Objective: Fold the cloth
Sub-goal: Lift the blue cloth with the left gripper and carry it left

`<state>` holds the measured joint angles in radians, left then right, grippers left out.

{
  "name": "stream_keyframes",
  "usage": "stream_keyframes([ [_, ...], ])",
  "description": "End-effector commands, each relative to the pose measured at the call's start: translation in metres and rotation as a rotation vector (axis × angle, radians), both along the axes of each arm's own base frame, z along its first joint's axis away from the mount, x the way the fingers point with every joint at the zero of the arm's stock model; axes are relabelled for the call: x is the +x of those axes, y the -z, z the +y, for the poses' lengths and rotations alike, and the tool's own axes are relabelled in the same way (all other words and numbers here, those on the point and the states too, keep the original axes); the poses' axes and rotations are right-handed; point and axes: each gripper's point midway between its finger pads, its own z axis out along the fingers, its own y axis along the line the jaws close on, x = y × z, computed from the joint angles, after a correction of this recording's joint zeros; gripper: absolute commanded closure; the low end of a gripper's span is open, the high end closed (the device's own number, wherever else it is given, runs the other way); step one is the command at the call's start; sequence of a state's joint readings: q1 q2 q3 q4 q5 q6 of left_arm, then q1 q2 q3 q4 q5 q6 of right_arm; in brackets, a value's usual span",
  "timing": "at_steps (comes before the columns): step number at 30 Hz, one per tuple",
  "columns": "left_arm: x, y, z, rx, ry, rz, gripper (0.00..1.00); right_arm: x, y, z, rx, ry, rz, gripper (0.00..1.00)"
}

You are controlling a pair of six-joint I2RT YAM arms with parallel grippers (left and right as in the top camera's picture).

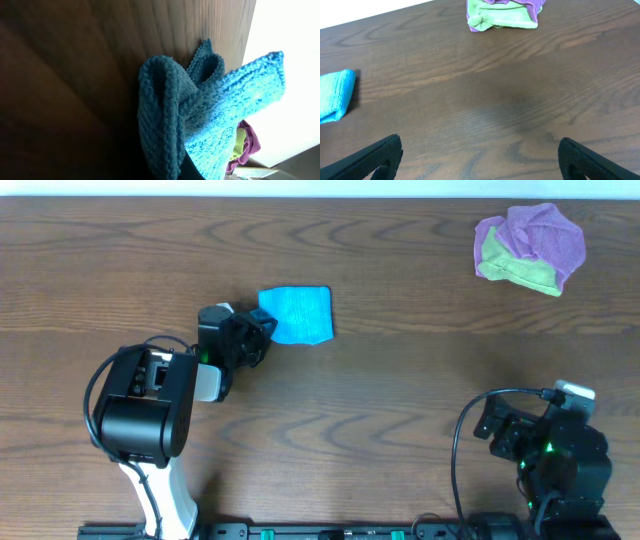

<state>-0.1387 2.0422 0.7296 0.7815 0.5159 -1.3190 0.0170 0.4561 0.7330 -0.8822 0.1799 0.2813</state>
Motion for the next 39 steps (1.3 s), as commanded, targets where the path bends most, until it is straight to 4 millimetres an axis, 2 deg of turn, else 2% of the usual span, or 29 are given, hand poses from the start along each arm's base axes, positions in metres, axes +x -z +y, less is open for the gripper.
stream_keyframes([
  [1,-0.033,0.066,0.012,0.077,-0.019,0.181,0.94,-0.001,0.001,-0.003,0.005,0.023,0.0,0.01],
  [5,-0.02,0.053,0.01,0.093,0.041,0.092,0.94,-0.001,0.001,-0.003,0.005,0.023,0.0,0.01],
  [8,-0.006,0.035,0.011,0.076,0.091,0.006,0.94,-0.001,0.001,-0.003,0.005,0.023,0.0,0.01],
  [13,0.013,-0.005,0.022,0.028,0.153,-0.118,0.94,-0.001,0.001,-0.003,0.005,0.023,0.0,0.01],
  [19,0.021,-0.061,0.049,0.061,0.139,-0.228,0.94,-0.001,0.001,-0.003,0.005,0.023,0.0,0.01],
  [20,0.019,-0.072,0.055,0.08,0.136,-0.238,0.94,-0.001,0.001,-0.003,0.005,0.023,0.0,0.01],
  [26,0.005,-0.107,0.088,0.165,0.089,-0.233,0.94,-0.001,0.001,-0.003,0.005,0.023,0.0,0.01],
  [31,-0.005,-0.134,0.135,0.197,-0.009,-0.235,0.94,-0.001,0.001,-0.003,0.005,0.023,0.0,0.01],
  [39,-0.009,-0.151,0.197,0.242,-0.105,-0.246,0.94,-0.001,0.001,-0.003,0.005,0.023,0.0,0.01],
])
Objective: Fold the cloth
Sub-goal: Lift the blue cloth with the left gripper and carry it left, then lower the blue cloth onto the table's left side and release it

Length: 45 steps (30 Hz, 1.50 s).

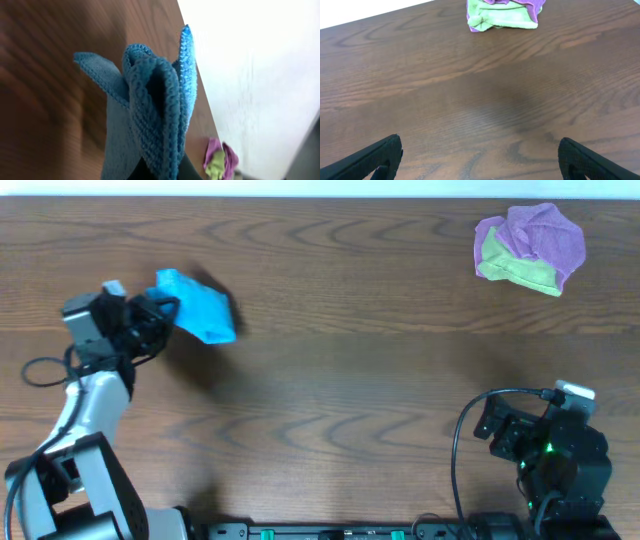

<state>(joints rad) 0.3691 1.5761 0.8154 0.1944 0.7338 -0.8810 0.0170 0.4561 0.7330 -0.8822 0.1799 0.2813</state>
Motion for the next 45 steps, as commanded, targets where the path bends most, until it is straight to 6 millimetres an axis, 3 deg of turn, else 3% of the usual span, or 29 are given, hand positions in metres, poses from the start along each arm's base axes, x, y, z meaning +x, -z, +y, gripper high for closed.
stream_keyframes([
  [1,0.005,-0.022,0.021,0.074,0.002,-0.065,0.94,-0.001,0.001,-0.003,0.005,0.023,0.0,0.01],
  [6,0.006,-0.024,0.045,0.127,-0.056,-0.053,0.94,-0.001,0.001,-0.003,0.005,0.023,0.0,0.01],
  [11,0.013,-0.023,0.053,0.145,-0.079,-0.048,0.94,-0.001,0.001,-0.003,0.005,0.023,0.0,0.01],
  [23,0.056,-0.016,0.071,0.125,-0.071,-0.045,0.94,-0.001,0.001,-0.003,0.005,0.023,0.0,0.0],
  [29,0.069,0.007,0.074,0.084,-0.057,-0.006,0.94,-0.001,0.001,-0.003,0.005,0.023,0.0,0.01],
  [36,0.07,0.04,0.076,0.046,-0.056,0.055,0.94,-0.001,0.001,-0.003,0.005,0.023,0.0,0.01],
  [45,0.059,0.079,0.105,0.032,-0.128,0.138,0.94,-0.001,0.001,-0.003,0.005,0.023,0.0,0.01],
])
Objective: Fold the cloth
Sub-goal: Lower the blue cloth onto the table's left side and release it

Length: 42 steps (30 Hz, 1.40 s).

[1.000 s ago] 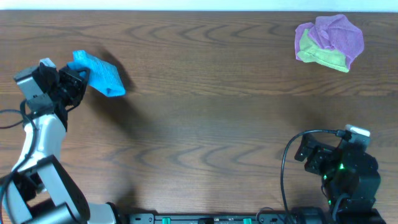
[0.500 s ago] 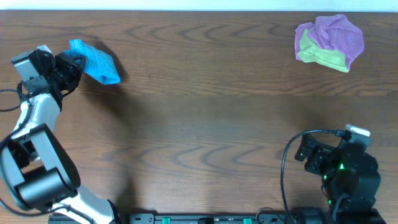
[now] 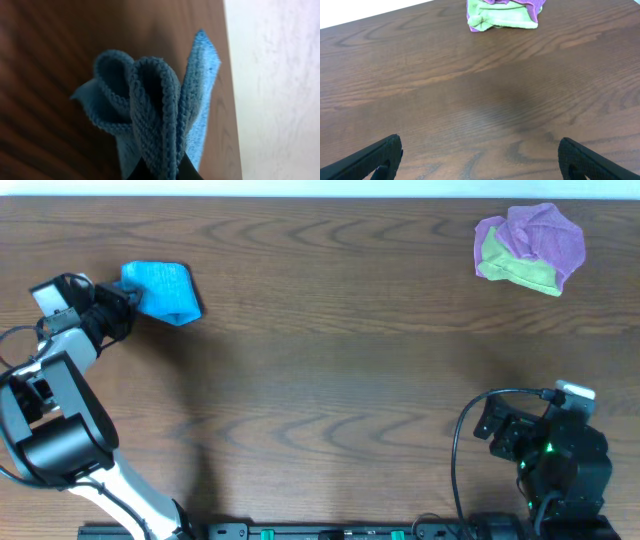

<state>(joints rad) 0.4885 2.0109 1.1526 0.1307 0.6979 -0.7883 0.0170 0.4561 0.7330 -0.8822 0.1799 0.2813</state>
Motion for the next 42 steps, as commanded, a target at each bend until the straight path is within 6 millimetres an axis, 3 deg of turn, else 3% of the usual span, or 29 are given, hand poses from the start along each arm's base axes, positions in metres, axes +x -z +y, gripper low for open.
stream_keyframes([
  [1,0.0,0.008,0.018,0.005,-0.038,0.015,0.94,-0.001,0.001,-0.003,0.005,0.023,0.0,0.01],
  [10,-0.005,0.01,0.035,0.024,-0.078,0.022,0.91,-0.001,0.001,-0.003,0.005,0.023,0.0,0.01],
  [15,-0.007,0.011,0.039,0.032,-0.088,0.025,0.64,-0.001,0.001,-0.003,0.005,0.023,0.0,0.01],
  [22,-0.009,0.011,0.045,0.035,-0.103,0.027,0.38,-0.001,0.001,-0.003,0.005,0.023,0.0,0.01],
  [28,-0.02,0.01,0.071,0.028,-0.157,0.025,0.2,-0.001,0.001,-0.003,0.005,0.023,0.0,0.01],
  [31,-0.026,0.008,0.081,0.006,-0.165,0.011,0.02,-0.001,0.001,-0.003,0.005,0.023,0.0,0.01],
  [38,-0.037,0.003,0.089,-0.044,-0.166,0.0,0.05,-0.001,0.001,-0.003,0.005,0.023,0.0,0.01],
  [42,-0.044,-0.006,0.086,0.01,-0.12,0.001,0.04,-0.001,0.001,-0.003,0.005,0.023,0.0,0.01],
])
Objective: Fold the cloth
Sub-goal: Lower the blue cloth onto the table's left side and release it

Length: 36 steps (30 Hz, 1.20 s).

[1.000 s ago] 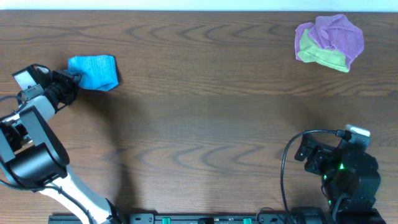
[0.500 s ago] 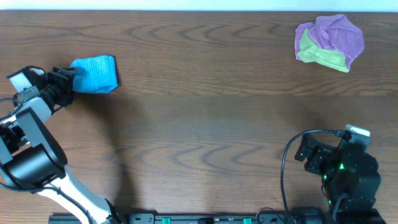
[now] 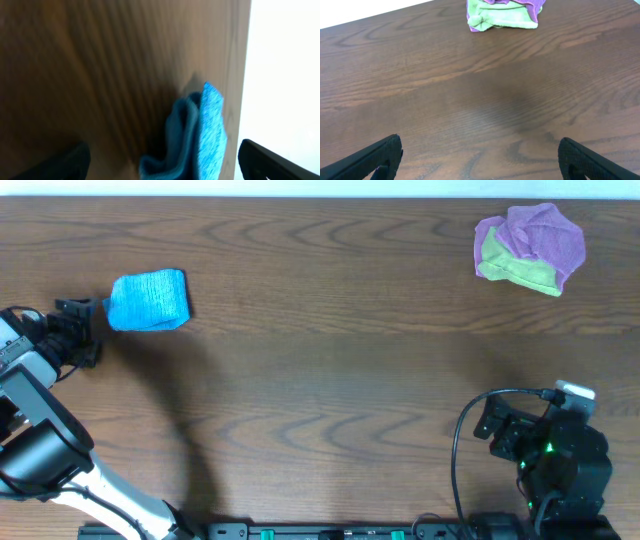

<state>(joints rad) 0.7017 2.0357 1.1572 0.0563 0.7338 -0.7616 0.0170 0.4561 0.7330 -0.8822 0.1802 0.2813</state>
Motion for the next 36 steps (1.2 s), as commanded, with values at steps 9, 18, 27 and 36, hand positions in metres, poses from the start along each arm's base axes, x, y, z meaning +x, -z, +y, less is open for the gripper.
stream_keyframes([
  [9,-0.014,-0.115,-0.014,0.282,0.159,-0.143,0.05,-0.001,0.001,-0.003,0.005,0.023,0.0,0.01],
  [18,-0.045,-0.231,-0.079,0.552,0.288,-0.291,0.04,-0.001,0.001,-0.003,0.005,0.023,0.0,0.01],
  [27,-0.085,-0.307,-0.152,0.699,0.382,-0.454,0.04,-0.001,0.001,-0.003,0.005,0.023,0.0,0.01],
  [36,-0.108,-0.308,-0.177,0.771,0.476,-0.455,0.05,-0.001,0.001,-0.003,0.005,0.023,0.0,0.01],
])
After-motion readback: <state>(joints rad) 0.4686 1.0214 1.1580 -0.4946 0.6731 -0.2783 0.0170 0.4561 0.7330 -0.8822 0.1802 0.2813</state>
